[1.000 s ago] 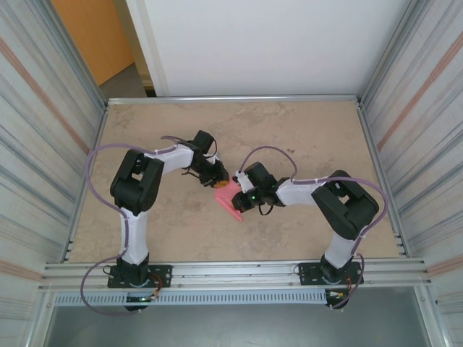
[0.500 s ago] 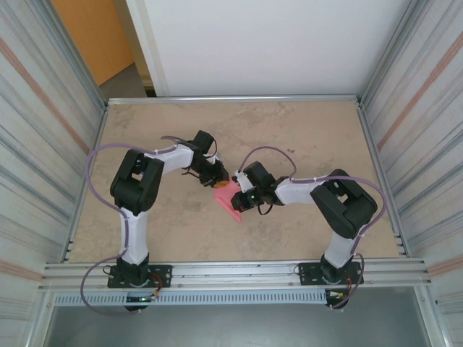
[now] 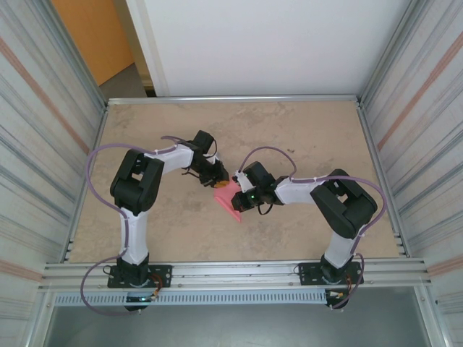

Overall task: Fold a paper plane with a square sheet of paper (pick it up from the middle)
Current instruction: Third fold the triangle at the center of the table.

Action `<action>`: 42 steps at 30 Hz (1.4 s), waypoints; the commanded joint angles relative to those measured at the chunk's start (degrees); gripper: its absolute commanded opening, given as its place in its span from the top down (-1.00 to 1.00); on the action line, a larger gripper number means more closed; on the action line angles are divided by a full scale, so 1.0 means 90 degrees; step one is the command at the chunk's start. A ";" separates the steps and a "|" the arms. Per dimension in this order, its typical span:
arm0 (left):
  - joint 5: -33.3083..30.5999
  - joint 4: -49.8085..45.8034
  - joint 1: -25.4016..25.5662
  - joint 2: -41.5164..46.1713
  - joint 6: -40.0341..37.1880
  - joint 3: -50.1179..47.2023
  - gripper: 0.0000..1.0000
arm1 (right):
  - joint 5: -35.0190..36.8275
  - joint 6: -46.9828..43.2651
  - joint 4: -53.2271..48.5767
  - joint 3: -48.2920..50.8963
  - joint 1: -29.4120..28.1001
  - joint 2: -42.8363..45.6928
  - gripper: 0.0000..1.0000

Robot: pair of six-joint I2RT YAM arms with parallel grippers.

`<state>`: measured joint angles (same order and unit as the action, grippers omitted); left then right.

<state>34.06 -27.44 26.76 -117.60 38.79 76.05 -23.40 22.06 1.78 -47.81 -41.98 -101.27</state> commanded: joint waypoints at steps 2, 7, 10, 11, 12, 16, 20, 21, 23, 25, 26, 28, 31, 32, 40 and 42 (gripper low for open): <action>-0.0018 -0.0287 0.0073 -0.0150 0.0024 0.0121 0.61 | 0.0129 0.0097 -0.0245 -0.0132 -0.0007 -0.0221 0.99; 0.0015 -0.0281 0.0027 0.0225 0.0093 0.0195 0.61 | 0.0175 0.0097 -0.0334 -0.0164 0.0000 -0.0280 0.99; -0.0089 -0.0197 -0.0041 0.0648 0.0233 0.0016 0.59 | 0.0192 0.0106 -0.0376 -0.0167 0.0003 -0.0291 0.99; -0.0151 -0.0124 -0.0070 0.0824 0.0300 -0.0110 0.57 | 0.0201 0.0107 -0.0374 -0.0177 -0.0003 -0.0292 0.99; -0.0179 -0.0059 -0.0090 0.0987 0.0390 -0.0262 0.56 | 0.0217 0.0117 -0.0375 -0.0176 0.0001 -0.0307 0.99; -0.0191 0.0493 -0.0160 0.1703 0.0764 -0.1130 0.53 | 0.0217 0.0152 -0.0384 -0.0176 -0.0003 -0.0316 1.00; -0.0089 0.1256 -0.0141 0.2396 0.1305 -0.2111 0.52 | 0.0200 0.0190 -0.0374 -0.0183 -0.0004 -0.0345 1.00; -0.0075 0.1480 -0.0118 0.2525 0.1435 -0.2340 0.52 | 0.0202 0.0199 -0.0374 -0.0191 -0.0004 -0.0360 1.00; -0.0069 0.1942 -0.0048 0.2776 0.1711 -0.2788 0.56 | 0.0207 0.0224 -0.0374 -0.0196 -0.0004 -0.0380 1.00; -0.0163 0.2462 0.0100 0.2987 0.1933 -0.3238 0.59 | 0.0194 0.0242 -0.0364 -0.0207 -0.0002 -0.0412 1.00; -0.0182 0.2627 0.0163 0.3030 0.1995 -0.3374 0.60 | 0.0194 0.0252 -0.0365 -0.0209 -0.0003 -0.0412 1.00; -0.0209 0.2948 0.0284 0.3076 0.2112 -0.3607 0.64 | 0.0193 0.0261 -0.0380 -0.0220 0.0003 -0.0434 1.00; -0.0240 0.3358 0.0452 0.3058 0.2271 -0.3849 0.69 | 0.0190 0.0271 -0.0405 -0.0237 0.0001 -0.0434 1.00; -0.0256 0.3422 0.0497 0.3037 0.2299 -0.3887 0.69 | 0.0207 0.0265 -0.0403 -0.0243 0.0008 -0.0438 1.00; -0.0266 0.3712 0.0667 0.2693 0.2341 -0.4052 0.76 | 0.0206 0.0276 -0.0428 -0.0254 0.0006 -0.0436 1.00; -0.0256 0.3704 0.0666 0.2634 0.2302 -0.4020 0.76 | 0.0200 0.0277 -0.0432 -0.0250 0.0014 -0.0421 1.00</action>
<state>32.27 4.10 32.64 -92.90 59.00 40.36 -23.64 23.57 1.39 -49.89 -41.98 -103.07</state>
